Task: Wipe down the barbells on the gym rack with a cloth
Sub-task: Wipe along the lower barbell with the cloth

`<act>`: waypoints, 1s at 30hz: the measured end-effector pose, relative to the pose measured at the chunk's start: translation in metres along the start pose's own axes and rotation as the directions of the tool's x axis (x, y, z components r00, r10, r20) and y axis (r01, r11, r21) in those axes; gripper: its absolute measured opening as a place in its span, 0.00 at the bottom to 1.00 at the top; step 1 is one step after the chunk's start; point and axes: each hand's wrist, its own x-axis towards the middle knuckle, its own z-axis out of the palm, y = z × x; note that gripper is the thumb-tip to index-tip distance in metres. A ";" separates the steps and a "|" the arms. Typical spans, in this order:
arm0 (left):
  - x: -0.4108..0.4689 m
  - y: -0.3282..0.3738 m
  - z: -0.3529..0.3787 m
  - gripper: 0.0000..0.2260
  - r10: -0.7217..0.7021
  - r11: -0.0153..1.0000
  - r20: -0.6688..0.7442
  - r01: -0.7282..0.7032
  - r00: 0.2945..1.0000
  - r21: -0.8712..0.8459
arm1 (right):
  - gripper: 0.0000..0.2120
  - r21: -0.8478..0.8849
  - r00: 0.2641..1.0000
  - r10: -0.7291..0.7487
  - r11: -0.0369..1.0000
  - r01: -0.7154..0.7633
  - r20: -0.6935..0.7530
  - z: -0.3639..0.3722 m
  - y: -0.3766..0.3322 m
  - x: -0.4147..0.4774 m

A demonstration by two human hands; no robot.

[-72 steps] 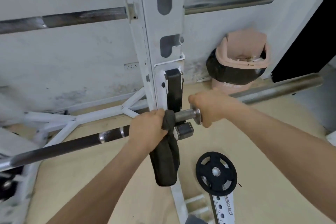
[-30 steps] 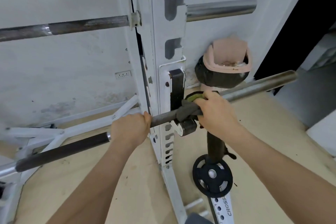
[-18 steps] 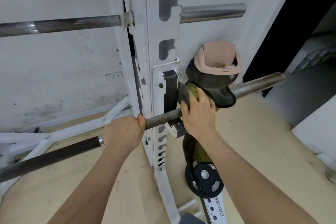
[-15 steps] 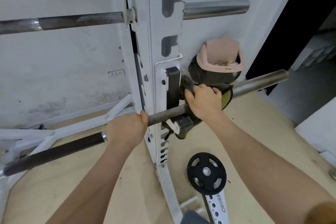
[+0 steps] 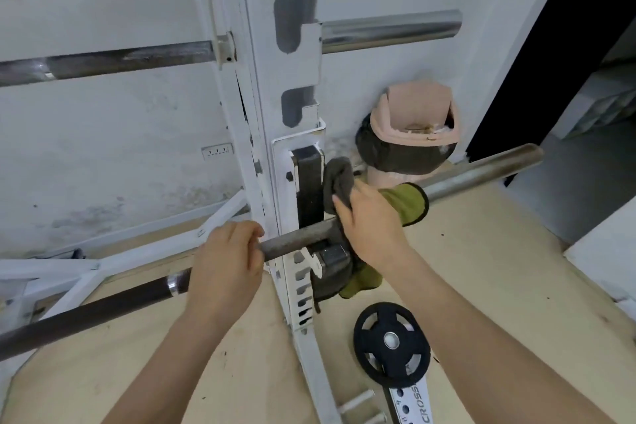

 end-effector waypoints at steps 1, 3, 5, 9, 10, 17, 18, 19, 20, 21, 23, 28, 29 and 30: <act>-0.005 0.005 -0.002 0.08 0.077 0.996 -0.028 -0.078 0.997 -0.036 | 0.12 0.001 0.999 0.004 1.000 -0.004 -0.038 -0.006 0.012 -0.006; -0.011 0.025 -0.005 0.11 0.232 0.971 -0.070 -0.235 0.970 -0.045 | 0.10 0.038 0.983 0.151 0.988 -0.147 -0.104 -0.022 0.044 -0.011; -0.011 0.055 -0.007 0.09 0.333 0.941 -0.074 -0.336 0.940 -0.043 | 0.11 0.195 0.908 0.388 0.914 -0.356 -0.158 -0.042 0.068 -0.003; 0.006 0.109 0.015 0.09 0.353 0.936 0.040 -0.353 0.935 -0.010 | 0.14 0.824 0.736 0.676 0.434 -0.364 -0.031 -0.110 0.063 0.029; 0.011 0.118 0.020 0.10 0.319 0.948 0.057 -0.318 0.946 -0.016 | 0.13 0.802 0.787 0.616 0.449 -0.394 0.041 -0.129 0.057 0.035; 0.053 0.174 -0.018 0.19 0.121 0.435 0.505 0.411 0.855 -0.801 | 0.30 0.945 0.957 0.059 0.152 -0.290 0.284 -0.175 0.036 0.074; 0.060 0.179 -0.020 0.17 0.108 0.378 0.479 0.410 0.871 -0.830 | 0.31 0.959 0.959 0.016 0.015 -0.284 0.283 -0.173 0.035 0.077; 0.065 0.187 -0.025 0.16 0.058 0.343 0.435 0.391 0.899 -0.854 | 0.31 0.950 0.958 -0.031 -0.124 -0.286 0.284 -0.174 0.033 0.077; 0.071 0.193 -0.029 0.14 -0.021 0.321 0.372 0.359 0.928 -0.876 | 0.31 0.927 0.958 -0.074 -0.240 -0.287 0.277 -0.177 0.031 0.077; 0.077 0.198 -0.033 0.11 -0.110 0.308 0.290 0.310 0.951 -0.899 | 0.31 0.902 0.962 -0.093 -0.333 -0.274 0.258 -0.177 0.032 0.078; 0.092 0.204 -0.045 0.10 -0.227 0.311 0.061 0.132 0.972 -0.941 | 0.31 0.867 0.977 -0.057 -0.451 -0.211 0.208 -0.179 0.037 0.076; 0.110 0.206 -0.057 0.17 0.172 0.864 -0.387 -0.328 0.906 -0.383 | 0.26 0.946 0.918 0.228 -0.044 -0.322 0.323 -0.153 0.074 0.035; 0.106 0.203 -0.050 0.19 0.267 0.915 -0.247 -0.326 0.931 -0.238 | 0.25 0.885 0.908 0.247 0.244 -0.397 0.340 -0.142 0.082 0.023; 0.100 0.198 -0.041 0.21 0.297 0.938 -0.082 -0.307 0.951 -0.159 | 0.26 0.698 0.898 0.252 0.565 -0.439 0.360 -0.131 0.089 0.014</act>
